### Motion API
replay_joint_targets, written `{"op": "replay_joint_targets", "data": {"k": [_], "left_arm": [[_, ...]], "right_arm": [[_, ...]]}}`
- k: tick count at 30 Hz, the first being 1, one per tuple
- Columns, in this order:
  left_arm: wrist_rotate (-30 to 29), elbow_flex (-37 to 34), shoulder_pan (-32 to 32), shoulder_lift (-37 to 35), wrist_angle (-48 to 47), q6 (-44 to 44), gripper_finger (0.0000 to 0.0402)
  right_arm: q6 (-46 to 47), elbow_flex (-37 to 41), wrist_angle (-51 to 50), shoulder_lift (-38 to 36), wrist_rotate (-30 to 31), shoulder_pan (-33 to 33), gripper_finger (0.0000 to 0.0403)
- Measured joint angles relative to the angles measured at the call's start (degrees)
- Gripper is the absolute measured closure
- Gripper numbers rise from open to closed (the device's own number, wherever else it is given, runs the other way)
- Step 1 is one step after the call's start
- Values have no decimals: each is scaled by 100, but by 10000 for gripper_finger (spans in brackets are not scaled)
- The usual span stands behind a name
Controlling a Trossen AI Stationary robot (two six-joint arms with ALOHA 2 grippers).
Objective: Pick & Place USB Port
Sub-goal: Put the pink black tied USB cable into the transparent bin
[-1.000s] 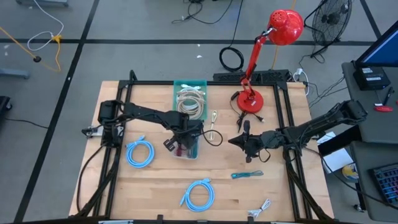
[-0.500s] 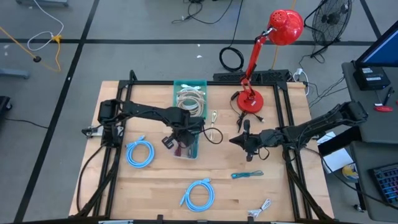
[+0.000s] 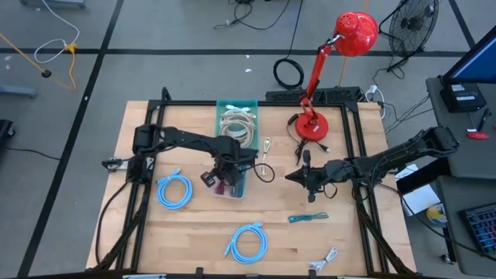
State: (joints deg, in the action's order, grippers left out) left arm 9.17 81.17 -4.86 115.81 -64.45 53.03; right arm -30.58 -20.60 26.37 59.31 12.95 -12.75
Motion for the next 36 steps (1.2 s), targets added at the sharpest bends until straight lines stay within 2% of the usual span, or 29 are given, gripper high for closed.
{"op": "replay_joint_targets", "data": {"k": [20,36], "left_arm": [[38,-20,0,50,1029,147,402],[-157,-22,3,59,898,-215,402]], "right_arm": [[-6,0,2,0,-128,4,403],[-6,0,-2,0,-129,4,403]]}}
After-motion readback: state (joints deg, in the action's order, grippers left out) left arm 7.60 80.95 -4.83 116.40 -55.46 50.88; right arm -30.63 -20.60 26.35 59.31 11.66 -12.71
